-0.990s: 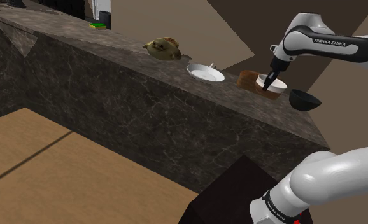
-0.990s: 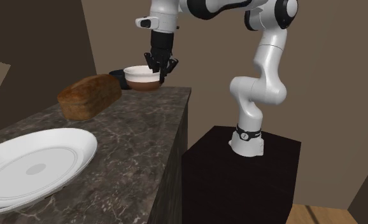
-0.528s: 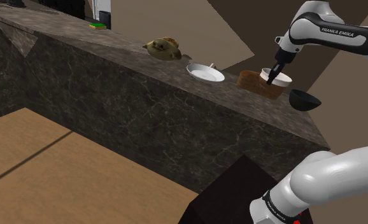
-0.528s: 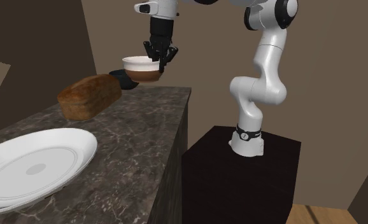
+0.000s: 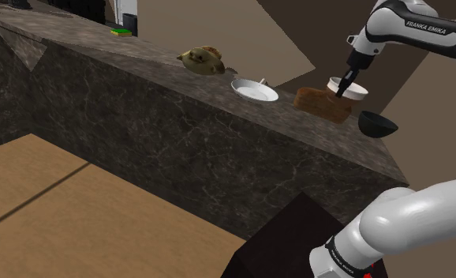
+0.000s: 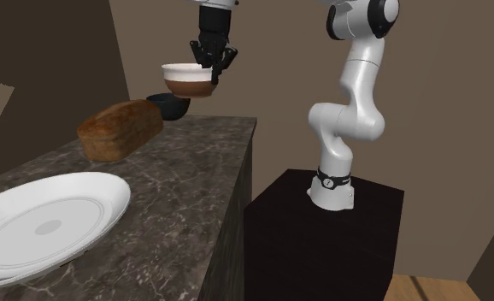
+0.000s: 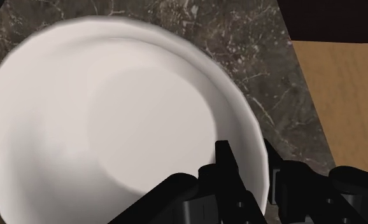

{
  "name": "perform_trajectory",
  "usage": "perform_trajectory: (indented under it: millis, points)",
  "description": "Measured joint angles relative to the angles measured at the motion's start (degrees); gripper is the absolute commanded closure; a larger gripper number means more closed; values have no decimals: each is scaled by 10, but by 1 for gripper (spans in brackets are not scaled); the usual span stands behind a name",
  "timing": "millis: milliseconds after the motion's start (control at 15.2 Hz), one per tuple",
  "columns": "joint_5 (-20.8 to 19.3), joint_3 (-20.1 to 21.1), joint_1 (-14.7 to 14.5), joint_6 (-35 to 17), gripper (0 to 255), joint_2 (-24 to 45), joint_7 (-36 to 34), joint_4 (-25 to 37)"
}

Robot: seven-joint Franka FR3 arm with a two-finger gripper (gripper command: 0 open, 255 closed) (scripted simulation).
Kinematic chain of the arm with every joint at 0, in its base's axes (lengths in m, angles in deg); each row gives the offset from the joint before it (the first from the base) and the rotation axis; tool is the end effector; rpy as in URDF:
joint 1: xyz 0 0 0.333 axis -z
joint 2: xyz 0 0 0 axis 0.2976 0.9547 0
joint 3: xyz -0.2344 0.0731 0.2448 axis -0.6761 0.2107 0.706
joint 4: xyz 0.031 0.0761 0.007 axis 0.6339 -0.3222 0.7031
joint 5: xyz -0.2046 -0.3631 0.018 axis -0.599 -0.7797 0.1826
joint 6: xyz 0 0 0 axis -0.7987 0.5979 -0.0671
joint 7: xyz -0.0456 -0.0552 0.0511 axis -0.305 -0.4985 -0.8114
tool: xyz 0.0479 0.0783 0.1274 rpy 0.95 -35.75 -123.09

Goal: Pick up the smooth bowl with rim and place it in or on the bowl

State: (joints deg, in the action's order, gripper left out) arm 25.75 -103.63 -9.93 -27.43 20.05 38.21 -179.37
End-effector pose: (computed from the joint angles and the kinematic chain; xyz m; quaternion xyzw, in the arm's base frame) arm 0.3590 -0.2728 0.6319 0.9953 0.0565 0.0051 0.0779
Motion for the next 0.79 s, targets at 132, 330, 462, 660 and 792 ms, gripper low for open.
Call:
perform_trajectory:
  millis: [132, 330, 462, 660, 792]
  points:
    - [-2, -20, 5, 0, 255, 11, 26, 17]
    - [-6, -52, 15, -4, 255, 20, 68, 31]
    - [-7, -73, 21, -1, 255, 28, 96, 48]
    - [-4, -113, 29, -10, 255, 50, 145, 71]
    - [3, -139, 33, -8, 255, 70, 178, 98]
